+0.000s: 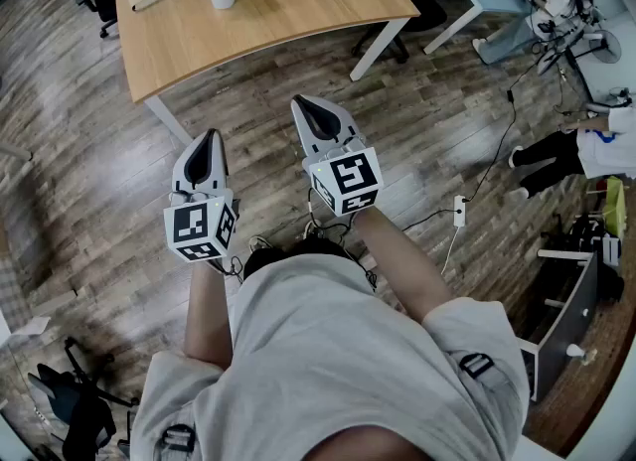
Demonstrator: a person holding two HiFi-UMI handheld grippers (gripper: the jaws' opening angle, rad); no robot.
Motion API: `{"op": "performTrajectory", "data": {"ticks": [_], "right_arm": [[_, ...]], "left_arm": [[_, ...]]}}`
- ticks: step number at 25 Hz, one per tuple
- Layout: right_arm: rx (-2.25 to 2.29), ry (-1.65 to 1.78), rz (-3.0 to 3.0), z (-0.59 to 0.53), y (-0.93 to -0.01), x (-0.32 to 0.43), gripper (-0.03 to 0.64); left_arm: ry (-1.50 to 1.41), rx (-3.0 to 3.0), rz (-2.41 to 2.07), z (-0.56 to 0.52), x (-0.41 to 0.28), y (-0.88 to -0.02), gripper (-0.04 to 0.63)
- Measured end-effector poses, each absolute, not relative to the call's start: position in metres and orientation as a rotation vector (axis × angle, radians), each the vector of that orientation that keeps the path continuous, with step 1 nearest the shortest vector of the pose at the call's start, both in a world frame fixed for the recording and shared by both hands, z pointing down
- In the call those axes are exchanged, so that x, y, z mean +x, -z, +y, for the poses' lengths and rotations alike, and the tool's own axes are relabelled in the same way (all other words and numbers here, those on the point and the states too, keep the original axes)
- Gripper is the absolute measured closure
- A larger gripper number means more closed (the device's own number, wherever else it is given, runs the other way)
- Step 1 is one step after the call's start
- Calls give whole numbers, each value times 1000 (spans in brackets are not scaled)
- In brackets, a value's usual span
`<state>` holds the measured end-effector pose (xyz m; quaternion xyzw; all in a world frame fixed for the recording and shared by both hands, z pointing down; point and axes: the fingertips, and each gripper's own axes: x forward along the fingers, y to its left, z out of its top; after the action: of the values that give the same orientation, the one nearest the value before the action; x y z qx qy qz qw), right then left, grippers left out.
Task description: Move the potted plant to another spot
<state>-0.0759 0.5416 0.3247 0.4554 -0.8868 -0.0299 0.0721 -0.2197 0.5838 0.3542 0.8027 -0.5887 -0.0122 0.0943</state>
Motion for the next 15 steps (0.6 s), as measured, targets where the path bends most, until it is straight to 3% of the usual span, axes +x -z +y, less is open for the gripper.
{"op": "performTrajectory", "data": {"ticks": [10,13,15], "right_arm": [[1325,13,-2655,551,-359,-73,612],[1276,-29,-2653,546,-373,-70,537],[1266,-47,-2654,537,-378,-68,528]], "left_arm": [[-30,2366,-1657,583,-219,-385,583],[-48,2358,-1639,577,-216,-394,583],[-60,2347,-1637,569,-213,-398,583]]}}
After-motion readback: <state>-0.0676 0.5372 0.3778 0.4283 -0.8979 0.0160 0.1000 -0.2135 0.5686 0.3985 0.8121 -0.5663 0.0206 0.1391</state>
